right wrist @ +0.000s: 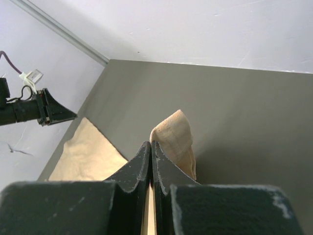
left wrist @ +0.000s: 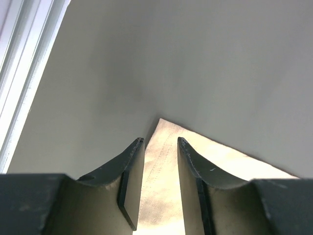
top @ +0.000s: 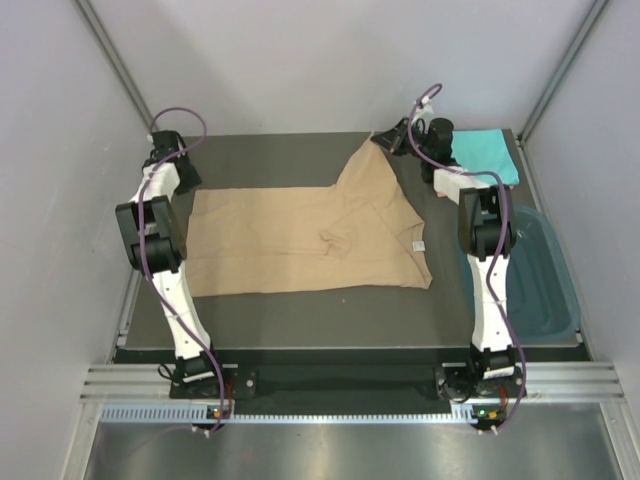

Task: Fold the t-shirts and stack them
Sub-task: Fold the tshirt

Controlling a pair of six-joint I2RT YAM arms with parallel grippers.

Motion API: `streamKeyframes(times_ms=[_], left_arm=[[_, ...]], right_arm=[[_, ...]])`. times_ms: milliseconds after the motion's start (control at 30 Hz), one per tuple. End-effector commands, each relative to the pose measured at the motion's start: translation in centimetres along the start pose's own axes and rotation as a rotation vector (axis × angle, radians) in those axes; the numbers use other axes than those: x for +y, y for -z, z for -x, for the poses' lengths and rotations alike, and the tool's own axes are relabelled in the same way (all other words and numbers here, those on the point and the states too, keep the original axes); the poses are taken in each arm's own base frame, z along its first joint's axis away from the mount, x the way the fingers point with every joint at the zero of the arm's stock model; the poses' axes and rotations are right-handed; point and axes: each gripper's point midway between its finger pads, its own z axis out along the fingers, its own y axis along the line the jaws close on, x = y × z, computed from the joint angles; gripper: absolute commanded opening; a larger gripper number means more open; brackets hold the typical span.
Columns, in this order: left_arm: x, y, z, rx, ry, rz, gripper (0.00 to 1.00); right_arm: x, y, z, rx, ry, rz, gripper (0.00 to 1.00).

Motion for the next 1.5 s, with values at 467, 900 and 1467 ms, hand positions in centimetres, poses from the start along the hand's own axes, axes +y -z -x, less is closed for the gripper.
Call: streamKeyframes(times_ms=[467, 900, 1467], left_arm=[[-0.4, -2.0, -1.2, 0.036, -0.013, -0.021, 0.34], [-0.1, -2.5, -1.4, 0.055, -0.006, 0.002, 0.00], [-1.4, 2.5, 1.4, -0.060, 0.070, -0.054, 0.00]], right_arm=[[1.2, -0.8, 1.6, -0.032, 0.051, 0.051, 0.00], [1.4, -0.7, 2.1, -0.032, 0.073, 0.050, 0.00], [5.3, 4.6, 6.0, -0.094, 0.225, 0.073, 0.00]])
